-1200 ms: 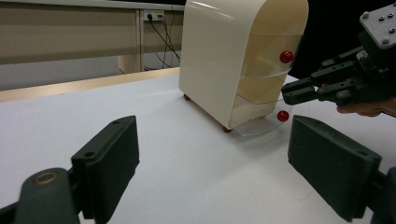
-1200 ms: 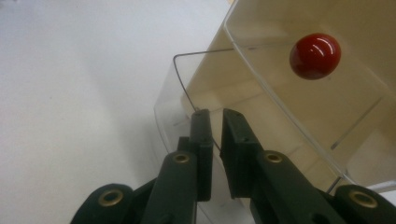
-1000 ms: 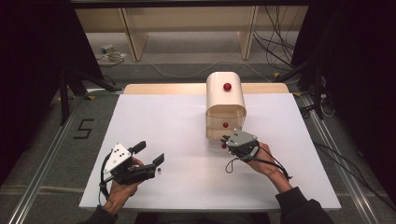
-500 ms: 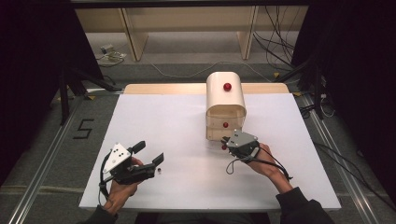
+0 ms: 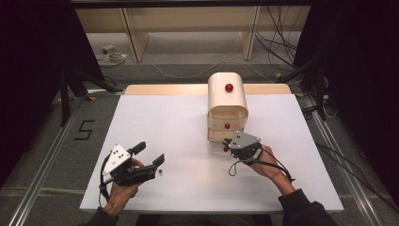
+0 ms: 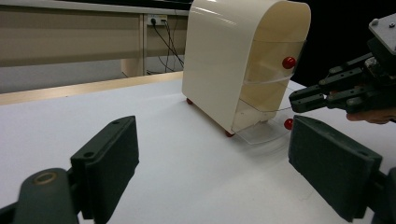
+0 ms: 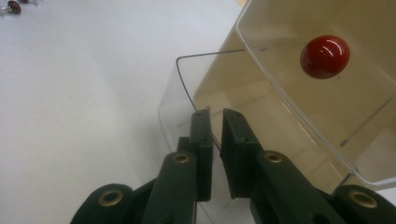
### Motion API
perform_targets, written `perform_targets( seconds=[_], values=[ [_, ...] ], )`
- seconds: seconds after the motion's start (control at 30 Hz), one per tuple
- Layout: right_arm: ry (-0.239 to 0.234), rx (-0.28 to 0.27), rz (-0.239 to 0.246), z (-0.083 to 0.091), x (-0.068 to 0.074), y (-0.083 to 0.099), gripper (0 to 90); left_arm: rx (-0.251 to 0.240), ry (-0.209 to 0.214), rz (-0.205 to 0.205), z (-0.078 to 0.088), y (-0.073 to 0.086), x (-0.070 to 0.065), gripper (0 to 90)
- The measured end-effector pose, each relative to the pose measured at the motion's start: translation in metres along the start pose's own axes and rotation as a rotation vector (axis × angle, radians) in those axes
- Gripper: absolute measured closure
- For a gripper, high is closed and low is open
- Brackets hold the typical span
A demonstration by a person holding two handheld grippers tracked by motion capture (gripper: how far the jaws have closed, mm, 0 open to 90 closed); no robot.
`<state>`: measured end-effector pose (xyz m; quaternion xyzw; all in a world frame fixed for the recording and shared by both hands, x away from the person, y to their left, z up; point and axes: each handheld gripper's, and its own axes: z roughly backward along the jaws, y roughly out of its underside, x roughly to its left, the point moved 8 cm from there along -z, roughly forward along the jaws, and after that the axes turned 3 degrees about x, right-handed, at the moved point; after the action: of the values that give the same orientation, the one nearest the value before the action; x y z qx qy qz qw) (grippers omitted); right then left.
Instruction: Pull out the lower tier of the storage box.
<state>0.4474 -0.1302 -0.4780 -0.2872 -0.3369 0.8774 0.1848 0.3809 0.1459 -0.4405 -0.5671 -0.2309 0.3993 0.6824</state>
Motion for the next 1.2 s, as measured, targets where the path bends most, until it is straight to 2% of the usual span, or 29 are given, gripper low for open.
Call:
perform_targets(
  seconds=[0.8,1.2],
  values=[
    [-0.031,-0.003,-0.003,0.0044,0.0028,-0.0004,83.3,-0.001,-0.002,0.0,0.0002,-0.0001,0.0005,15.6],
    [-0.032,0.002,-0.002,0.0057,0.0035,-0.0003,83.0,-0.001,-0.001,0.0,0.0,0.0,0.0003,15.6]
  ],
)
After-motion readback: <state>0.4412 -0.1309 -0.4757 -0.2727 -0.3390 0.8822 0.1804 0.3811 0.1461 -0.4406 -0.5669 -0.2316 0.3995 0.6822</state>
